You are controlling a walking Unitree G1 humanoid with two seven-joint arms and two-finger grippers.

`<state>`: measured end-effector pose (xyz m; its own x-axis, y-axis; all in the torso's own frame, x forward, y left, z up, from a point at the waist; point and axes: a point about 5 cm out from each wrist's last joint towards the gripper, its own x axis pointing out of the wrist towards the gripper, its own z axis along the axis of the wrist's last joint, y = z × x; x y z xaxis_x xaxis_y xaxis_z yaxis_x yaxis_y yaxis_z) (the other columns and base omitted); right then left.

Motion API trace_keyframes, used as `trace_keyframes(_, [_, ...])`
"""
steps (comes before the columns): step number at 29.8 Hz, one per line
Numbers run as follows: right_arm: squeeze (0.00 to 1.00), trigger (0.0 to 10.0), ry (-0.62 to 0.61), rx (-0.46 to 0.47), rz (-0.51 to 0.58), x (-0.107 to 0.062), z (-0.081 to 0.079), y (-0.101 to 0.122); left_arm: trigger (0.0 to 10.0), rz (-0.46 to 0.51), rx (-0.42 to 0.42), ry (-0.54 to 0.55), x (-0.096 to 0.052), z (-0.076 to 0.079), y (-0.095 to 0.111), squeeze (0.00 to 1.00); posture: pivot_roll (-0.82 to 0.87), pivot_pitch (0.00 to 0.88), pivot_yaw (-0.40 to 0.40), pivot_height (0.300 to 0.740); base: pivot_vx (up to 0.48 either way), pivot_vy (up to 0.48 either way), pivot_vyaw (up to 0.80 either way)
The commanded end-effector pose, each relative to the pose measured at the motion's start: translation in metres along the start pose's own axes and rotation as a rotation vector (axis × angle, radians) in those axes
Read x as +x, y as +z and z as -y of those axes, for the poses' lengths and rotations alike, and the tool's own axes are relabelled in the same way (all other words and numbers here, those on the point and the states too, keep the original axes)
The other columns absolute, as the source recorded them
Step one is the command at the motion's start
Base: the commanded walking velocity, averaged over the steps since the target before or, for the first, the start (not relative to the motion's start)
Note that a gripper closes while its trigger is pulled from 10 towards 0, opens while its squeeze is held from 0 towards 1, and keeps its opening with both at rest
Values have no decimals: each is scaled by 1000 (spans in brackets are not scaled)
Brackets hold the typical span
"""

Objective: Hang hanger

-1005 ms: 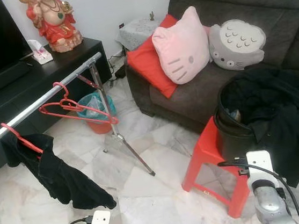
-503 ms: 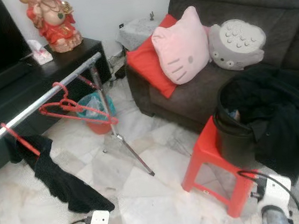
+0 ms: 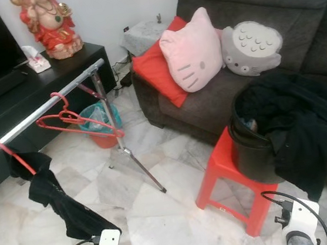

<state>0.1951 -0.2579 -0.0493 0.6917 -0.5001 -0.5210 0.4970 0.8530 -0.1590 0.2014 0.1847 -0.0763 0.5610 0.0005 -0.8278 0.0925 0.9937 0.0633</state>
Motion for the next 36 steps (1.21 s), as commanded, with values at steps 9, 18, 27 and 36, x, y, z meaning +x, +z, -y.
trace_keyframes(9, [0, 10000, -1, 14, 24, 0, -4, 3, 10000, -11, 14, 13, -1, -6, -3, 0, -6, 0, 47, 740, 0, 373, -429])
trace_keyframes(18, [0, 10000, -5, 13, 41, 1, -5, 7, 10000, 1, -6, 8, -1, -6, -2, 0, -2, 0, 46, 740, 0, 0, 0])
trace_keyframes(27, [0, 10000, -7, 12, 53, 1, -6, 9, 10000, -4, -7, 1, -1, -6, -3, 0, -2, 0, 47, 740, 0, 0, 0])
trace_keyframes(36, [0, 10000, -32, 15, 77, 1, -4, 11, 10000, -4, -2, -4, -1, -6, -3, 0, 1, 0, 49, 740, 0, 0, 0])
